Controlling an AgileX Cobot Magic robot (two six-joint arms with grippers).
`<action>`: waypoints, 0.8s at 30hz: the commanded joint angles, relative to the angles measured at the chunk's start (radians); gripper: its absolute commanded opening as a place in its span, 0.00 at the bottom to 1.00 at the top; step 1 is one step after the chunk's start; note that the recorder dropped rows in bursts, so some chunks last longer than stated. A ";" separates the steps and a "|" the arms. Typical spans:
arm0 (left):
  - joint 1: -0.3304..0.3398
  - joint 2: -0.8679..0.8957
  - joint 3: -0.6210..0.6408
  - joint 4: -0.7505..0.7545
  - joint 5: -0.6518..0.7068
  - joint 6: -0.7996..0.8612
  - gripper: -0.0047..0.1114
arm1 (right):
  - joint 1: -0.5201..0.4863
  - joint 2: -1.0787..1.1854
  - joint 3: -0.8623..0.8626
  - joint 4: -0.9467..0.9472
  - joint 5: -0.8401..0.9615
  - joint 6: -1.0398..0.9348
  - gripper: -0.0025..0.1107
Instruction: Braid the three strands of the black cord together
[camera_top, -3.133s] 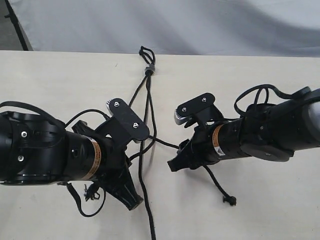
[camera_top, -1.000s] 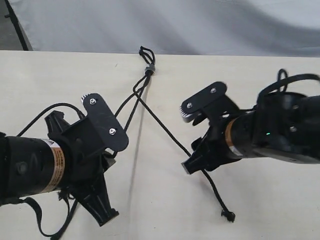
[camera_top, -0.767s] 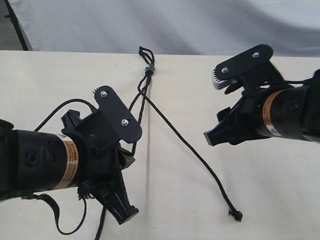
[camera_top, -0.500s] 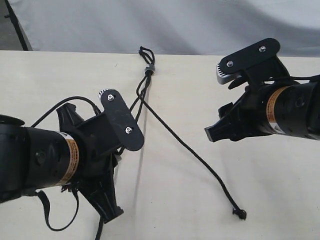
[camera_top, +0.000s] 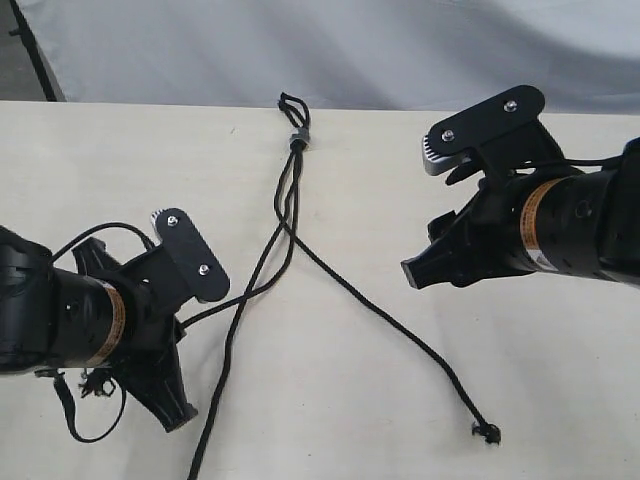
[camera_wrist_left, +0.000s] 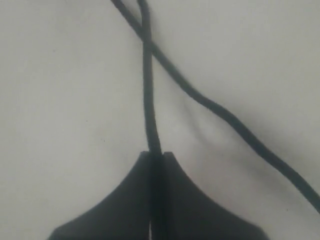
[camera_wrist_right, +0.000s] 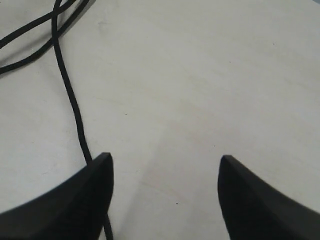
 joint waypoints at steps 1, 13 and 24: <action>0.084 0.082 0.040 0.004 -0.142 -0.017 0.13 | -0.005 0.000 -0.006 -0.007 0.002 0.001 0.54; 0.186 0.210 0.040 -0.031 -0.107 -0.132 0.59 | 0.027 0.001 -0.002 0.292 -0.111 -0.129 0.54; 0.206 -0.079 0.077 -0.058 -0.090 -0.151 0.59 | 0.165 0.235 -0.065 0.499 -0.160 -0.225 0.54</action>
